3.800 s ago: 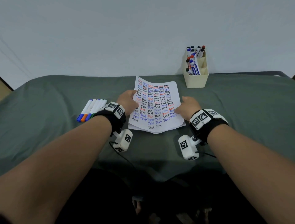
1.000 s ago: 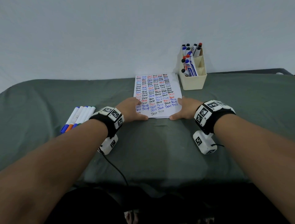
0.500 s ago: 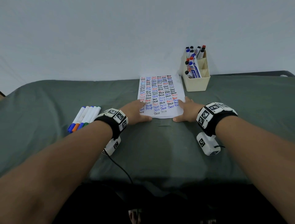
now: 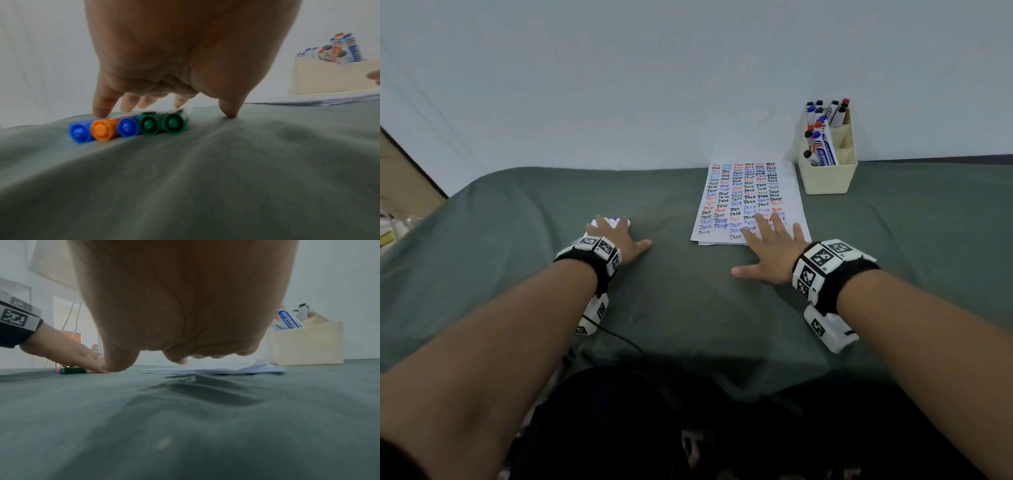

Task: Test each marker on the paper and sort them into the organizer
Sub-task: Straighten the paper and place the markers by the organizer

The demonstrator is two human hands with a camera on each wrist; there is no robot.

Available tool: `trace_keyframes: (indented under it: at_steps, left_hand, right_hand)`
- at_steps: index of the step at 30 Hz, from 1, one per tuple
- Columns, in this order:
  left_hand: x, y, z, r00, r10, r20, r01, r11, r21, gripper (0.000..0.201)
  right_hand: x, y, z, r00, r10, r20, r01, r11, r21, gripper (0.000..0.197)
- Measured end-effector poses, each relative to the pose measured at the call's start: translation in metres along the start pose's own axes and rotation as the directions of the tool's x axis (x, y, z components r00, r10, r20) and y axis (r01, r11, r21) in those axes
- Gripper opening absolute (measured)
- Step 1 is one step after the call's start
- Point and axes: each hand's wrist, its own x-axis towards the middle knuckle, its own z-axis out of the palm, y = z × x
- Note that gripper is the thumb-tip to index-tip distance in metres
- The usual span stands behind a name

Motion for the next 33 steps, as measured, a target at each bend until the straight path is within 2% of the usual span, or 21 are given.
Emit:
trace_keyframes:
  at_steps: [3, 5, 7, 13, 18, 20, 24, 29, 33]
  left_hand:
    - [0.003, -0.016, 0.008, 0.997, 0.048, -0.055, -0.05, 0.998, -0.026, 0.054]
    - [0.005, -0.024, 0.012, 0.996, 0.019, -0.086, -0.021, 0.999, -0.027, 0.05]
    - [0.009, -0.031, 0.015, 0.996, -0.032, -0.085, 0.028, 0.998, -0.053, 0.054]
    - [0.02, -0.043, 0.021, 0.995, -0.094, 0.021, 0.095, 0.994, -0.056, 0.071]
    - [0.025, -0.048, 0.019, 0.997, -0.069, -0.024, 0.065, 0.987, -0.146, 0.055]
    - [0.026, -0.044, 0.016, 1.0, -0.027, -0.013, 0.025, 0.986, -0.166, 0.054]
    - [0.027, -0.038, 0.014, 0.997, 0.018, -0.075, -0.032, 0.981, -0.191, 0.054]
    - [0.031, -0.039, 0.007, 0.994, 0.062, -0.088, -0.08, 0.97, -0.231, 0.075]
    - [0.021, -0.029, -0.001, 0.986, 0.131, -0.107, -0.152, 0.962, -0.228, 0.082]
  right_hand:
    - [-0.002, -0.003, 0.001, 0.999, -0.014, 0.05, 0.014, 1.0, 0.003, 0.105]
    - [-0.003, -0.002, 0.002, 0.996, -0.018, 0.089, 0.016, 1.0, 0.017, 0.105]
    - [-0.002, 0.0, 0.002, 0.994, -0.026, 0.102, 0.025, 1.0, 0.005, 0.106]
    - [0.0, -0.001, 0.005, 0.995, -0.02, 0.097, 0.02, 1.0, 0.0, 0.107]
    - [0.0, 0.0, 0.005, 0.997, -0.036, 0.074, 0.033, 0.999, 0.035, 0.103]
    - [-0.001, 0.001, 0.003, 0.998, -0.037, 0.059, 0.034, 0.998, 0.048, 0.101]
    - [-0.007, 0.009, -0.003, 1.0, 0.002, 0.029, -0.005, 0.995, 0.098, 0.098]
    - [-0.022, 0.038, -0.005, 0.994, 0.111, 0.024, -0.114, 0.975, 0.191, 0.096]
    - [-0.033, 0.063, 0.0, 0.986, 0.167, 0.023, -0.168, 0.963, 0.209, 0.098]
